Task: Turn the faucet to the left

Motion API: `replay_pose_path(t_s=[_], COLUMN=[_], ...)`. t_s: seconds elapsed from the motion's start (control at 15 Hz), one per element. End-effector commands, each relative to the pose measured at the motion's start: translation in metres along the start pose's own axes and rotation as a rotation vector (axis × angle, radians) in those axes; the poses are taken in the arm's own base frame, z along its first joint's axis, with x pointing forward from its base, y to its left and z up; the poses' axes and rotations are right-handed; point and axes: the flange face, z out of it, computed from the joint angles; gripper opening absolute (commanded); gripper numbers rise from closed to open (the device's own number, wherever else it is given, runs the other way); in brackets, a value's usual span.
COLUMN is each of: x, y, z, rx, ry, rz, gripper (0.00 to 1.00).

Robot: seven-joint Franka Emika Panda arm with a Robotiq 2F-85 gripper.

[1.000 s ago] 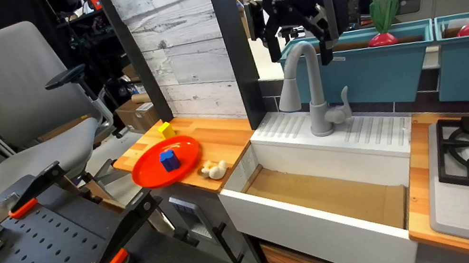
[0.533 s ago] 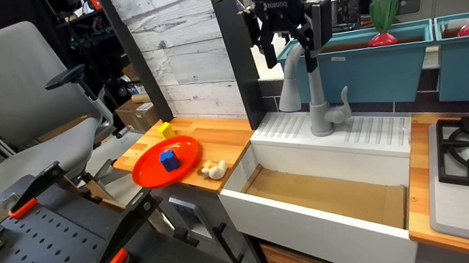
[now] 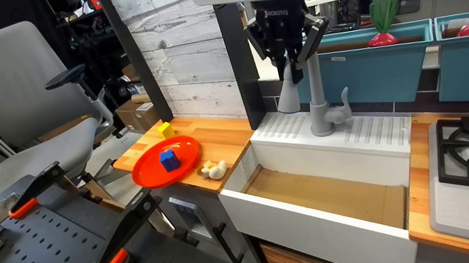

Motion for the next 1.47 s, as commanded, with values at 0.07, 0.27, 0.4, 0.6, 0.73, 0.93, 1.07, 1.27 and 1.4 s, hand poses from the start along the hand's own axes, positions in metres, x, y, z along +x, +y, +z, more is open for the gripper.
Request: replay_pose_path(t_s=[0.07,0.27,0.4,0.6,0.73,0.93,1.07,1.27,1.4], x=[0.005,0.007,0.012,0.016,0.019,0.028,0.03,0.032,0.032], y=[-0.006,-0.016,-0.024,-0.039,-0.05,-0.056,-0.056,-0.056,-0.055], z=[0.01,0.008,0.007,0.011,0.011,0.006,0.006,0.008,0.009], rx=[0.06,0.11,0.158,0.212,0.242,0.286,0.293,0.295,0.295], ry=[-0.029,-0.03,-0.016,-0.005,0.004,0.023,0.031,0.048,0.069], rz=[0.08,0.131,0.185,0.271,0.317,0.387,0.42,0.449,0.454], gripper=[0.06,0.06,0.06,0.06,0.06,0.06,0.06,0.06,0.06])
